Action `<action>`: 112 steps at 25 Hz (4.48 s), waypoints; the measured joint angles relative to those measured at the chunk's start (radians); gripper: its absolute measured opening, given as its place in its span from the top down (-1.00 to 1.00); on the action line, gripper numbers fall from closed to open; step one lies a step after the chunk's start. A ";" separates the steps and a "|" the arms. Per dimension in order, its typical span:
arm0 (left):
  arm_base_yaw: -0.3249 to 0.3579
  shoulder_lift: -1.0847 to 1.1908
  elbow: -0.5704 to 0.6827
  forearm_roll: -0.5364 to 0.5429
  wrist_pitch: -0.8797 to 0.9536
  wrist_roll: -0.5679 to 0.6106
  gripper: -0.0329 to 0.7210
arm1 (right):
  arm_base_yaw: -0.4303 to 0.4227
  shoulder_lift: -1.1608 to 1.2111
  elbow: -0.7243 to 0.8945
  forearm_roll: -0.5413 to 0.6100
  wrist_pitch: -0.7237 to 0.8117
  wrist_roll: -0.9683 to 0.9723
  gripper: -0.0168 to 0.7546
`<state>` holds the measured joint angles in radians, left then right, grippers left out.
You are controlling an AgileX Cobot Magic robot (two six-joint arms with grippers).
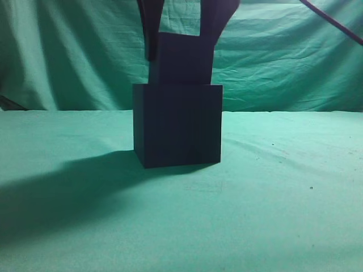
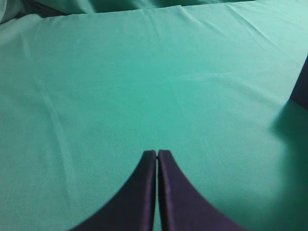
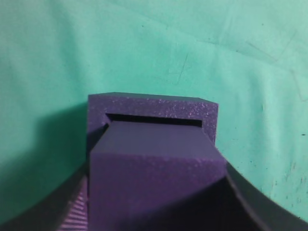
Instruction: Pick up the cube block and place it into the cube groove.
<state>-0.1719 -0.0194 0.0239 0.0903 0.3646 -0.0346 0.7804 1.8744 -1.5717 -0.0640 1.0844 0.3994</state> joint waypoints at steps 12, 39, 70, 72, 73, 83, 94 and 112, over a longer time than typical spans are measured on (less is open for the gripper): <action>0.000 0.000 0.000 0.000 0.000 0.000 0.91 | 0.000 0.039 0.000 -0.008 -0.003 -0.006 -0.18; 0.000 0.000 0.000 0.000 0.000 0.000 0.91 | 0.000 -0.454 -0.029 -0.136 0.166 -0.092 0.96; 0.000 0.000 0.000 0.000 0.000 0.000 0.91 | 0.004 -1.432 0.765 0.025 -0.086 -0.395 0.96; 0.000 0.000 0.000 0.000 0.000 0.000 0.91 | -0.024 -1.471 0.831 0.031 -0.188 -0.452 0.96; 0.000 0.000 0.000 0.000 0.000 0.000 0.91 | -0.056 -1.497 0.875 0.031 -0.248 -0.465 0.96; 0.000 0.000 0.000 0.000 0.000 0.000 0.91 | -0.554 -1.757 1.337 0.075 -0.732 -0.469 0.96; 0.000 0.000 0.000 0.000 0.000 0.000 0.91 | -0.748 -1.885 1.598 0.131 -0.732 -0.459 0.96; 0.000 0.000 0.000 0.000 0.000 0.000 0.91 | -0.750 -1.885 1.598 0.131 -0.697 -0.451 0.96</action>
<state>-0.1719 -0.0194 0.0239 0.0903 0.3646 -0.0346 0.0301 -0.0102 0.0263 0.0674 0.3873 -0.0514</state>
